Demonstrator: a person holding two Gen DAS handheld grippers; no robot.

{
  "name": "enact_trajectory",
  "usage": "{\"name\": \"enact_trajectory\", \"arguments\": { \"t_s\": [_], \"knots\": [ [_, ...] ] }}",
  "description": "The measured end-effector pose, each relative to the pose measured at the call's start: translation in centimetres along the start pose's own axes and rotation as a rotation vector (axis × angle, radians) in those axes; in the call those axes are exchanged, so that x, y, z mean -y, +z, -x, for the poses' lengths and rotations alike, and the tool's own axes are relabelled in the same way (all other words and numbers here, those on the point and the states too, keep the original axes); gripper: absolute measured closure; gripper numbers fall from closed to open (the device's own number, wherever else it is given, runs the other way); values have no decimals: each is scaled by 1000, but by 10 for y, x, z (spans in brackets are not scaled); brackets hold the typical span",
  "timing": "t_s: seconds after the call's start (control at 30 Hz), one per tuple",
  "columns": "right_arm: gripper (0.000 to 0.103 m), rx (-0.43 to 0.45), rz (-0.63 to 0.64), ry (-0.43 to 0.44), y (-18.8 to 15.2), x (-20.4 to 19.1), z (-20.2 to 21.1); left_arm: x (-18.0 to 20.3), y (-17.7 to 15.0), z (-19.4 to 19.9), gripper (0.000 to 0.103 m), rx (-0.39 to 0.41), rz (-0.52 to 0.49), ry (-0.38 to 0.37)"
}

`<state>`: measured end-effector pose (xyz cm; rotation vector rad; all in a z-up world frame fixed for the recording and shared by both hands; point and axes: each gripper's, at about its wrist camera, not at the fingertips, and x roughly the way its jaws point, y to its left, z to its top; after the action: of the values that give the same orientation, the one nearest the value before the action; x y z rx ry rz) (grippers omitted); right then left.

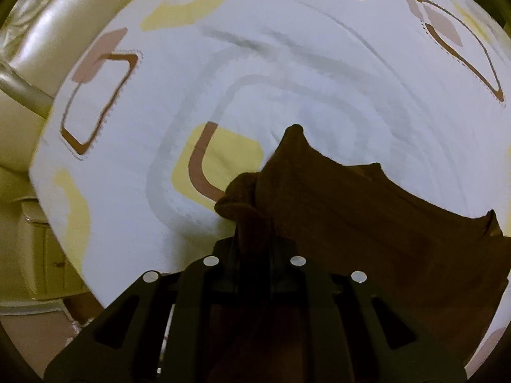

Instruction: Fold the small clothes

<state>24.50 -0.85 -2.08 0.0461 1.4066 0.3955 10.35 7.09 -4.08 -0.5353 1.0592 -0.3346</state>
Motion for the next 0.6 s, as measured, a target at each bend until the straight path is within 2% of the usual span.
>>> {"name": "enact_trajectory", "arguments": {
  "t_s": [0.03, 0.07, 0.2, 0.23, 0.3, 0.47, 0.6],
  "knots": [
    [92, 8, -7, 14, -7, 1, 6, 3, 1, 2, 88, 1, -5, 0],
    [92, 16, -15, 35, -6, 5, 11, 9, -11, 5, 88, 3, -10, -1],
    [92, 46, -34, 84, -26, 25, 38, 20, -9, 15, 88, 6, -44, 9],
    [92, 58, -35, 93, -33, 23, 44, 32, 6, 5, 88, 6, -55, 13],
    [92, 75, -41, 114, -37, 26, 51, 42, 6, 5, 88, 3, -72, 18],
    [92, 114, -64, 161, -44, 43, 66, 57, -16, 17, 88, 1, -118, 38],
    [92, 142, -89, 195, -52, 63, 78, 75, -19, 15, 88, -2, -146, 48]
  ]
}}
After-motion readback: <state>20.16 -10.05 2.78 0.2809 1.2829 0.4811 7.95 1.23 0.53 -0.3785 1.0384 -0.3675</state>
